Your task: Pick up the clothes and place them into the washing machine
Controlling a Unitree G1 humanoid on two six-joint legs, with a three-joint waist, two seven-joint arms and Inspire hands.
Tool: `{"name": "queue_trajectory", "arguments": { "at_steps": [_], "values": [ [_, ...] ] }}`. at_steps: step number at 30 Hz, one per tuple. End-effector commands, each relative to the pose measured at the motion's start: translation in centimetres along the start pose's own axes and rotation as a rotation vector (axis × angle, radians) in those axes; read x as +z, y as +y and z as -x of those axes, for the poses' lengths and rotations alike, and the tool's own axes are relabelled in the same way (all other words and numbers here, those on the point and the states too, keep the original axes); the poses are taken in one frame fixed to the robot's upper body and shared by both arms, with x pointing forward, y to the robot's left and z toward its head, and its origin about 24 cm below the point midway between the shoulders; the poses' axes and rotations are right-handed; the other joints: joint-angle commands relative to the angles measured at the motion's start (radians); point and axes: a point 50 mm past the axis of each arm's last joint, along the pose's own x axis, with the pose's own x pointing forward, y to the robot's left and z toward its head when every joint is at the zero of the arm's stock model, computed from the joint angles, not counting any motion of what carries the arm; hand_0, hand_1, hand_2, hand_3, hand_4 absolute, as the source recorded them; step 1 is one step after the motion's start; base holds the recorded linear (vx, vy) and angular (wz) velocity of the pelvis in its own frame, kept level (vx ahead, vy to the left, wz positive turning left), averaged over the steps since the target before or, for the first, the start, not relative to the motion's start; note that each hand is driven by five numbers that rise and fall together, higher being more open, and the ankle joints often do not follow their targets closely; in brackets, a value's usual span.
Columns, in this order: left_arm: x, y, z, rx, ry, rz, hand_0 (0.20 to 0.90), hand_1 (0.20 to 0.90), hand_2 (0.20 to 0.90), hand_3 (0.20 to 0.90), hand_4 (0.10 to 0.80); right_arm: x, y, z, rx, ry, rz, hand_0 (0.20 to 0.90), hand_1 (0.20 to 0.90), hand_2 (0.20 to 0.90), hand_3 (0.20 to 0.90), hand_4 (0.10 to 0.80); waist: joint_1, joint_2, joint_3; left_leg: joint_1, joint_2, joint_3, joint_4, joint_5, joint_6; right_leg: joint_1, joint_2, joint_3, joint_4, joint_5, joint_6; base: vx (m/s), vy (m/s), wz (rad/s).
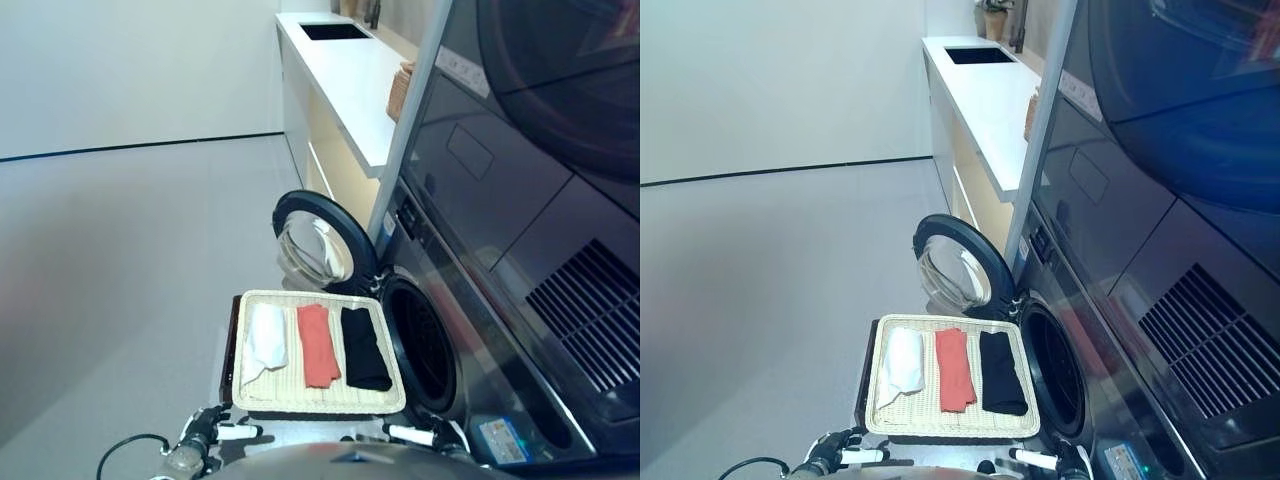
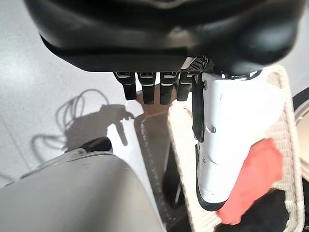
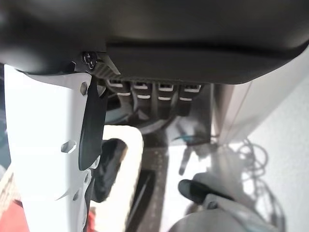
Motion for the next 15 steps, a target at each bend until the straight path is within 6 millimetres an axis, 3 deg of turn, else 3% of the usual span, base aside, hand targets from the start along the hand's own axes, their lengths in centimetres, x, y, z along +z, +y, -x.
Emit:
{"name": "queue_trajectory", "arguments": {
  "at_steps": [1, 2, 3, 4, 7, 8, 10, 11, 12, 14, 15],
  "values": [
    [3.2, -1.4, -0.5, -0.005, -0.126, 0.061, 0.9, 0.9, 0.9, 0.9, 0.8, 1.5, -1.9, -0.4, -0.044, -0.061, 0.033, 0.9, 0.9, 0.9, 0.9, 0.8, -0.003, -0.016, 0.001, -0.076, 0.026, -0.033, -0.021, 0.04, -0.017, 0.059, 0.001, 0.036, -0.03, -0.023, 0.042, 0.098, 0.141, -0.42],
    [3.0, -1.6, -0.4, -0.005, -0.116, 0.059, 0.9, 0.9, 0.9, 0.9, 0.8, 1.4, -1.9, -0.4, -0.048, -0.053, 0.019, 0.9, 0.9, 0.9, 0.9, 0.8, -0.014, -0.007, -0.027, -0.057, 0.106, 0.018, -0.164, 0.044, -0.018, 0.06, -0.017, 0.026, -0.04, -0.03, 0.064, 0.103, 0.139, -0.32],
    [2.9, -1.6, -0.4, -0.006, -0.115, 0.059, 0.9, 0.9, 0.9, 0.9, 0.8, 1.4, -2.0, -0.4, -0.048, -0.052, 0.02, 0.9, 0.9, 0.9, 0.9, 0.8, -0.011, -0.008, -0.025, -0.047, 0.106, 0.022, -0.175, 0.048, -0.018, 0.063, -0.017, 0.029, -0.04, -0.031, 0.064, 0.169, 0.249, -0.01],
    [2.7, -2.1, -0.4, -0.023, -0.108, 0.031, 0.9, 0.9, 0.9, 0.9, 0.8, 1.0, -2.2, -0.4, -0.054, -0.038, 0.006, 0.9, 0.9, 0.9, 0.9, 0.8, -0.012, 0.018, -0.052, -0.023, 0.122, 0.029, -0.288, 0.08, -0.018, 0.061, -0.027, 0.029, -0.042, -0.045, 0.082, 0.129, 0.183, 0.08],
    [2.5, -2.3, -0.3, -0.035, -0.106, 0.007, 0.9, 0.9, 0.9, 0.9, 0.8, 0.7, -2.4, -0.3, -0.06, -0.024, -0.005, 0.9, 0.9, 0.9, 0.9, 0.8, -0.023, 0.029, -0.065, -0.001, 0.105, 0.028, -0.315, 0.085, -0.014, 0.069, -0.047, 0.031, -0.039, -0.048, 0.092, 0.108, 0.201, -0.01],
    [2.4, -2.0, -0.3, -0.03, -0.106, 0.004, 0.9, 0.9, 0.9, 0.9, 0.8, 0.7, -2.3, -0.3, -0.061, -0.024, -0.022, 0.9, 0.9, 0.9, 0.9, 0.8, -0.025, 0.036, -0.071, 0.008, 0.075, 0.032, -0.321, 0.077, 0.0, 0.064, -0.073, 0.044, -0.026, -0.046, 0.104, 0.078, 0.221, -0.06],
    [2.3, -1.8, -0.3, -0.025, -0.106, 0.002, 0.9, 0.9, 0.9, 0.9, 0.8, 0.9, -2.4, -0.4, -0.061, -0.028, -0.028, 0.9, 0.9, 0.9, 0.9, 0.8, -0.019, 0.037, -0.071, 0.009, 0.06, 0.039, -0.317, 0.069, 0.009, 0.056, -0.089, 0.052, -0.011, -0.047, 0.112, 0.047, 0.211, -0.23],
    [2.3, -1.1, -0.3, -0.007, -0.102, 0.0, 0.9, 0.9, 0.9, 0.9, 0.8, 1.7, -2.5, -0.5, -0.072, -0.047, -0.059, 0.9, 0.9, 0.9, 0.9, 0.8, -0.01, 0.042, -0.061, 0.006, 0.034, 0.051, -0.31, 0.054, 0.03, 0.019, -0.111, 0.063, 0.063, -0.046, 0.122, -0.009, 0.183, -0.31],
    [2.3, -0.9, -0.3, -0.001, -0.102, 0.0, 0.9, 0.9, 0.9, 0.9, 0.8, 2.2, -2.6, -0.6, -0.075, -0.06, -0.068, 0.9, 0.9, 0.9, 0.9, 0.8, -0.003, 0.047, -0.052, 0.007, 0.027, 0.059, -0.307, 0.048, 0.041, -0.007, -0.112, 0.062, 0.113, -0.045, 0.127, -0.025, 0.226, -0.37],
    [2.2, -0.5, -0.3, 0.011, -0.099, 0.004, 0.9, 0.9, 0.9, 0.9, 0.8, 3.5, -2.6, -0.8, -0.076, -0.097, -0.072, 0.9, 0.9, 0.9, 0.9, 0.8, 0.015, 0.057, -0.029, 0.006, 0.027, 0.075, -0.299, 0.042, 0.052, -0.065, -0.104, -0.008, 0.199, -0.046, 0.125, -0.037, 0.113, -0.53],
    [2.2, -0.5, -0.3, 0.011, -0.099, 0.004, 0.9, 0.9, 0.9, 0.9, 0.8, 3.5, -2.6, -0.8, -0.076, -0.097, -0.072, 0.9, 0.9, 0.9, 0.9, 0.8, 0.015, 0.057, -0.03, 0.006, 0.027, 0.076, -0.299, 0.042, 0.052, -0.065, -0.104, -0.008, 0.199, -0.046, 0.125, 0.021, 0.075, -0.55]
  ]
}}
